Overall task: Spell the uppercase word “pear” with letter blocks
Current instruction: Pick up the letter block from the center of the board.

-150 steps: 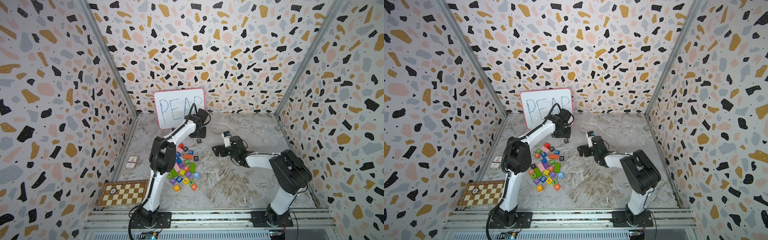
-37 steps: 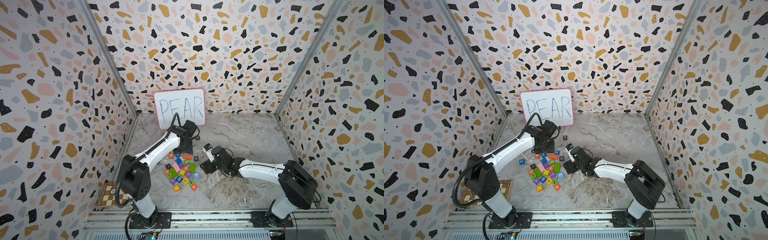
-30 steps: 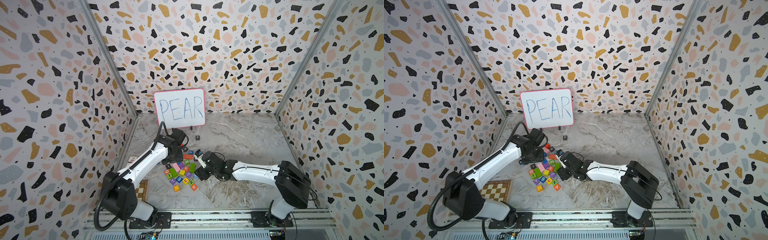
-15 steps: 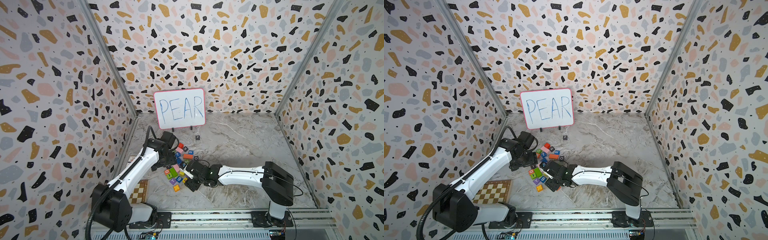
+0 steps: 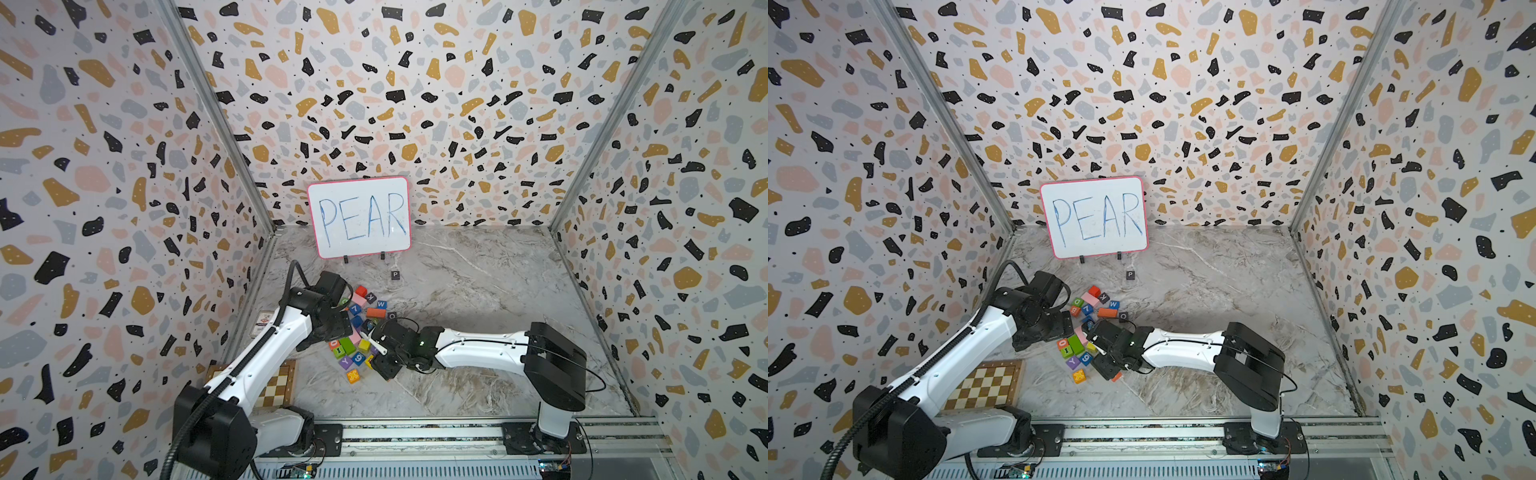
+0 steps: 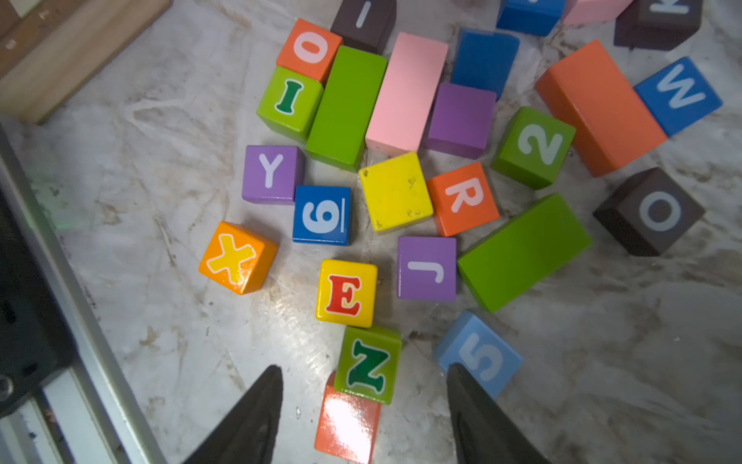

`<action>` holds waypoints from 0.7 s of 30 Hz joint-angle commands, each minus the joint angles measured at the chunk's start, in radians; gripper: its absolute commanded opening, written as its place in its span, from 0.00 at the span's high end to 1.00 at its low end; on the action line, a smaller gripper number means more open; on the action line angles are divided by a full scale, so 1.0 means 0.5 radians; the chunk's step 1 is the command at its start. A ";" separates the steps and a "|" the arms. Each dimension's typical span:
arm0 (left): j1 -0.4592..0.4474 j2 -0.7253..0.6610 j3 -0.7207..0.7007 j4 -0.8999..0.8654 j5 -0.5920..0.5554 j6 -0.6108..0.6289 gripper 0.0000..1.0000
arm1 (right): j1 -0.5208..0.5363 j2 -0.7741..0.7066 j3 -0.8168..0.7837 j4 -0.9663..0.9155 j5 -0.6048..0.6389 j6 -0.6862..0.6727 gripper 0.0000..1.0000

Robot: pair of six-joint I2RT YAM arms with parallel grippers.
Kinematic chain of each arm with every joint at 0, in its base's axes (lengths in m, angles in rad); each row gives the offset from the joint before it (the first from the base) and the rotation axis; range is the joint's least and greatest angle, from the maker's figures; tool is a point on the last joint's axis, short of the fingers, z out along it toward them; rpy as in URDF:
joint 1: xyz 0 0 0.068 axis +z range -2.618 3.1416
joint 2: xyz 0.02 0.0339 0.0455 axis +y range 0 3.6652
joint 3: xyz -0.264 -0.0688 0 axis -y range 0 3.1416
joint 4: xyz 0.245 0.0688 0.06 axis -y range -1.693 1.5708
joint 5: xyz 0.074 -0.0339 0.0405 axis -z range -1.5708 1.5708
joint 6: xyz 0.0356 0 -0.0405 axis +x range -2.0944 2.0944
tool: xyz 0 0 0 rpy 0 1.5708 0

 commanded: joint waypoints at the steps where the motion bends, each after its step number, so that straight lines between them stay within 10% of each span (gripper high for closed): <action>1: 0.080 0.028 0.053 -0.096 0.018 -0.018 0.01 | 0.012 0.030 0.097 -0.088 -0.036 0.099 0.36; 21: 0.236 0.141 0.071 -0.014 0.189 0.046 0.01 | -0.035 0.297 0.312 -0.112 -0.121 0.020 0.56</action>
